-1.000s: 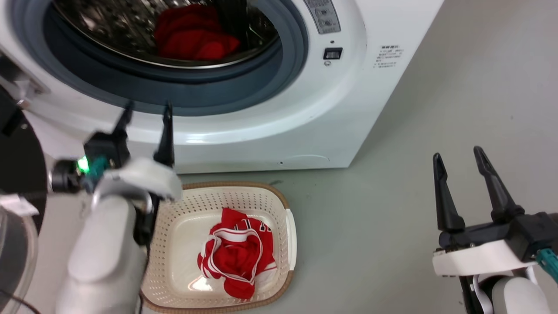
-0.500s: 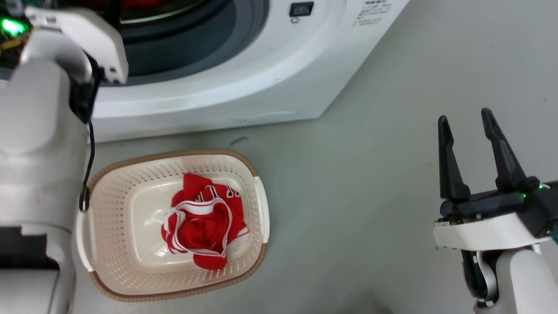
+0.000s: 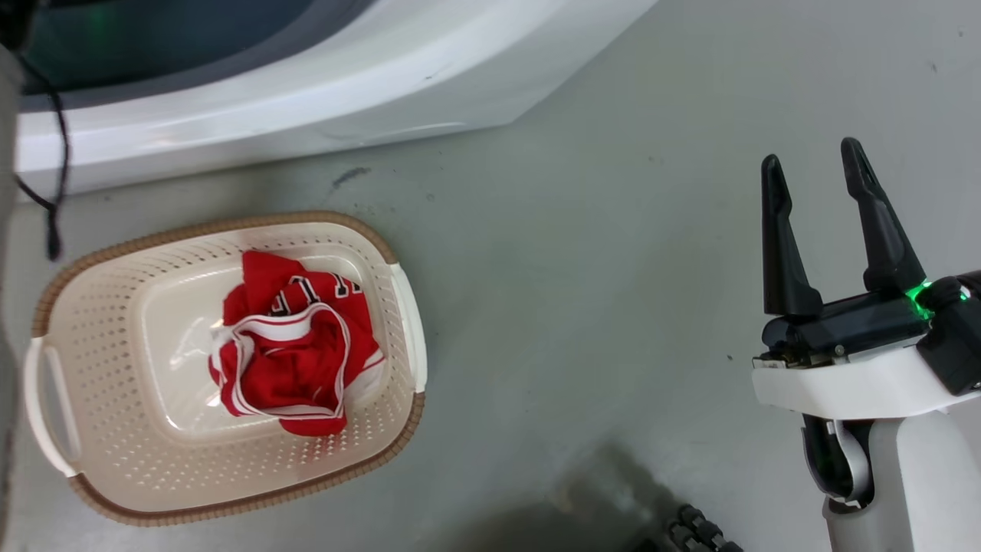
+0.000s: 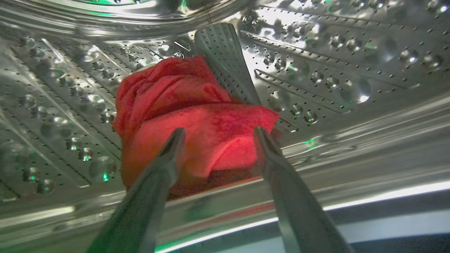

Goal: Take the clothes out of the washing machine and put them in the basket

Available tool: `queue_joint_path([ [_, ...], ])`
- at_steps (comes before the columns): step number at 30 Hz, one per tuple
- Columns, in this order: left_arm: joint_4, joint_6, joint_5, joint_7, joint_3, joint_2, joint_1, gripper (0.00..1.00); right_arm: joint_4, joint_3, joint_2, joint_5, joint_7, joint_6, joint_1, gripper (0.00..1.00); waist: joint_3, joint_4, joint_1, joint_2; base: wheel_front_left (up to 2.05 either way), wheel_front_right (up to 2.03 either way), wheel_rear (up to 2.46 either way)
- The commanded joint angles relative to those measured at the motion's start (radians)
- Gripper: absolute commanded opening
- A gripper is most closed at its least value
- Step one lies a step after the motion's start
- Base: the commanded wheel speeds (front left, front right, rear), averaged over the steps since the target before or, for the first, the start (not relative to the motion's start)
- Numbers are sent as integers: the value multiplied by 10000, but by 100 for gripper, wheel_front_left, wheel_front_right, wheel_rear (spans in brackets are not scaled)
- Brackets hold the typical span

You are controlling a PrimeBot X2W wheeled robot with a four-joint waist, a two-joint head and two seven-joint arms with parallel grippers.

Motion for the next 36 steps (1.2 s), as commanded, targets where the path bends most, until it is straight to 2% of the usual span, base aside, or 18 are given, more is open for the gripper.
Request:
queue_joint_path([
  [1, 30, 1, -70, 219, -153, 170, -344, 100, -88, 34, 18, 88, -28, -7, -214, 100, 341, -223, -2, 0, 0, 0, 0],
  [10, 301, -2, -742, 1610, -966, 813, -1486, 100, -222, 156, 18, 449, -28, -7, -420, 100, 1019, -683, -2, 0, 0, 0, 0],
  [14, 506, -2, -1008, 1964, -1174, 833, -1717, 100, -243, 102, 17, 523, -28, -7, -444, 100, 1211, -729, -2, 0, 0, 0, 0],
  [24, 997, -4, -1093, 1670, -1730, 961, -1905, 100, -275, 141, 17, 582, -28, -7, -573, 100, 1411, -827, -2, 0, 0, 0, 0],
  [26, 1044, -4, -1146, 1500, -1805, 981, -1952, 1, -261, 146, 17, 571, -28, -7, -552, 100, 1406, -832, -2, 0, 0, 0, 0],
  [36, 1132, -3, -1393, 783, -2188, 1004, -2251, 0, -167, 195, 17, 490, -28, -7, -472, 100, 1222, -768, -2, 0, 0, 0, 0],
])
